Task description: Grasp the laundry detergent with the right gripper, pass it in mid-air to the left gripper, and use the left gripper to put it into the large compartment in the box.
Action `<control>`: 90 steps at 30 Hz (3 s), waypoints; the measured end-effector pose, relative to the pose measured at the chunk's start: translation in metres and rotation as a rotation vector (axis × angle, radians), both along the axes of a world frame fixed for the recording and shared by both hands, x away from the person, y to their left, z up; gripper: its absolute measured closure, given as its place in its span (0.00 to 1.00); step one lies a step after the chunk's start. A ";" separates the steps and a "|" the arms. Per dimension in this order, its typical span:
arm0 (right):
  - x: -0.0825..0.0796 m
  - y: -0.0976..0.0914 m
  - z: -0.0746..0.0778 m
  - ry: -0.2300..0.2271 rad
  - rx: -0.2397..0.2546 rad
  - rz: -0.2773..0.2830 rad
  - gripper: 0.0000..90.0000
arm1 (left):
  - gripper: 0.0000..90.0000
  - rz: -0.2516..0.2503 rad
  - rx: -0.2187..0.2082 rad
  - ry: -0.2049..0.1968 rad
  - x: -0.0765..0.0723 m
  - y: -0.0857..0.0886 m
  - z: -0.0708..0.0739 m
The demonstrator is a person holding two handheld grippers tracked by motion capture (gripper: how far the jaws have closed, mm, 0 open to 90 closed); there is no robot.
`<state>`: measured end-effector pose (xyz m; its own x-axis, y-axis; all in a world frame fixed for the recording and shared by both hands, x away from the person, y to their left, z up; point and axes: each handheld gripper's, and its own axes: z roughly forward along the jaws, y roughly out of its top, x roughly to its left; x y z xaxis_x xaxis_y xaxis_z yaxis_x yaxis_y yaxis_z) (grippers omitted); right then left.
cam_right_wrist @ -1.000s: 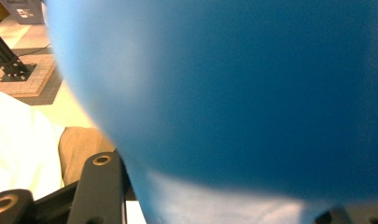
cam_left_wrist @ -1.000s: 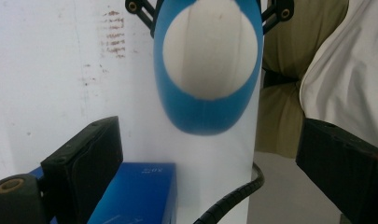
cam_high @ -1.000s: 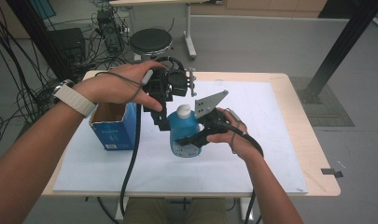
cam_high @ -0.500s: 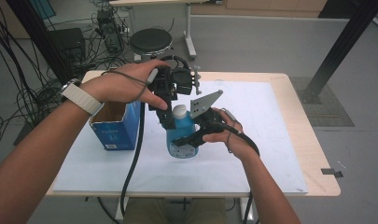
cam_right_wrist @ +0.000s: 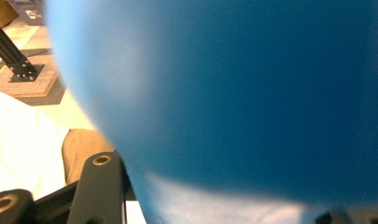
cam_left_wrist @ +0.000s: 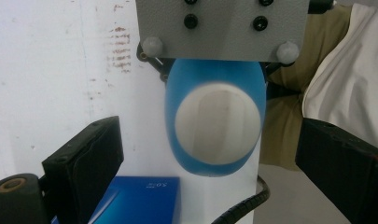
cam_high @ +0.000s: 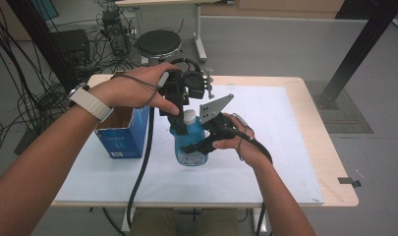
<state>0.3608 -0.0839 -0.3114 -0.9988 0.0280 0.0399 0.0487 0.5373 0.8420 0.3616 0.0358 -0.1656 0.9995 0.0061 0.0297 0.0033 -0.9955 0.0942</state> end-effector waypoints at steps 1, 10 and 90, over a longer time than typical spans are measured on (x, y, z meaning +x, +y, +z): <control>0.000 0.000 0.000 0.001 0.001 -0.001 0.48 | 0.09 0.001 -0.002 0.000 0.000 0.000 0.000; 0.000 -0.001 -0.001 0.003 -0.001 -0.004 0.48 | 0.09 0.013 -0.013 -0.002 0.001 0.001 -0.001; 0.001 -0.001 -0.003 0.021 -0.006 0.000 0.48 | 0.09 0.021 -0.014 -0.006 -0.001 0.006 -0.010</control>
<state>0.3614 -0.0854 -0.3149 -0.9978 0.0282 0.0604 0.0660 0.5425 0.8374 0.3610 0.0420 -0.1752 0.9990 0.0277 0.0351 0.0237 -0.9939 0.1078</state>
